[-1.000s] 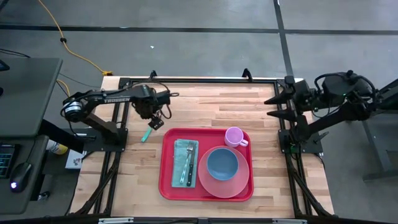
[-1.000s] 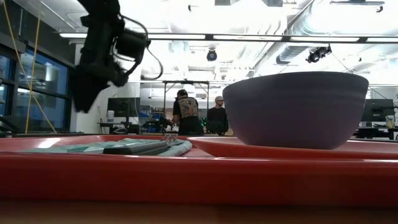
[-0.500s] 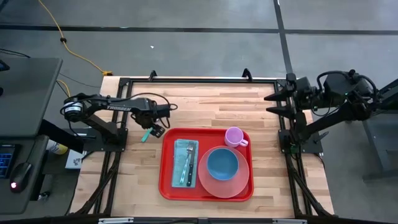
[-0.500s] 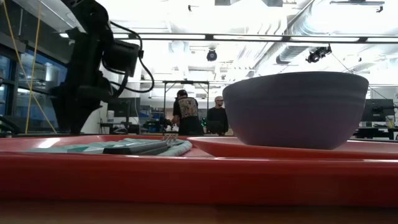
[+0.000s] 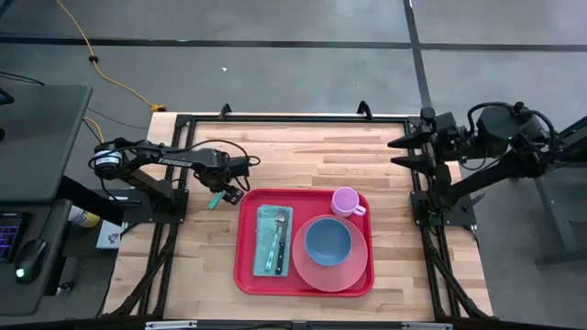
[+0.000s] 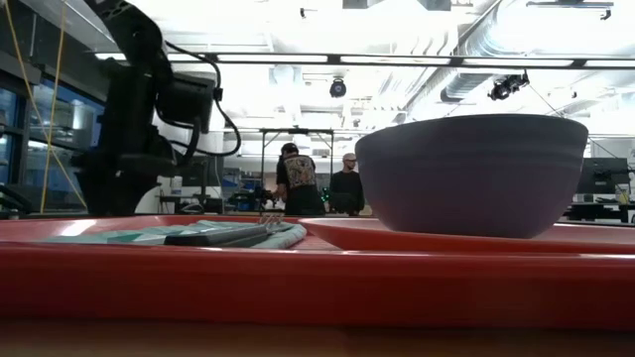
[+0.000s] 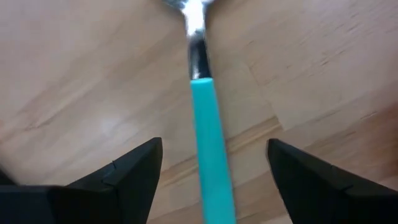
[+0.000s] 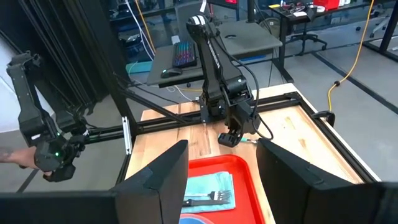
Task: Set up tray
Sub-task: Put the spoon into the blue napkin
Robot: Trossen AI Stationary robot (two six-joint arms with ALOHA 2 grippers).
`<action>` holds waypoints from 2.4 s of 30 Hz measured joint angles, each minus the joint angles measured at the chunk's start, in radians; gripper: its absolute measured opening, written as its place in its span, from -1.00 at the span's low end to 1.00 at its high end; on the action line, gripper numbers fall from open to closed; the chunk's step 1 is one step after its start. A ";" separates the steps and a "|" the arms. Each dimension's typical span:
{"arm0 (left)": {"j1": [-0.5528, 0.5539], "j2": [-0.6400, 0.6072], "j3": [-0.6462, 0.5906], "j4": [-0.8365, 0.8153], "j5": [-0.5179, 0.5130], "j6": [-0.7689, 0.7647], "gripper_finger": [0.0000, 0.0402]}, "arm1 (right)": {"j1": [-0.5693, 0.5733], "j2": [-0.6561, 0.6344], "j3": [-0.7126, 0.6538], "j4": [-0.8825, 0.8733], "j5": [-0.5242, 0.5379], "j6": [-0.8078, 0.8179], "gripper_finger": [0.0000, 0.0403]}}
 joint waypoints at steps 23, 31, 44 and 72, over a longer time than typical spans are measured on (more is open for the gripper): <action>-0.001 -0.004 -0.063 0.116 0.047 0.044 -0.44 | 0.000 0.020 0.000 -0.001 -0.031 0.008 -0.16; 0.000 -0.011 -0.098 0.142 0.076 0.053 -0.76 | 0.003 0.020 0.000 -0.001 -0.055 0.019 -0.16; 0.000 -0.010 -0.007 0.050 0.079 0.114 -0.76 | 0.057 0.020 0.000 -0.005 -0.034 -0.005 -0.16; -0.102 -0.248 0.407 -0.049 0.241 0.025 -0.76 | 0.178 -0.021 0.000 -0.140 -0.050 -0.107 -0.16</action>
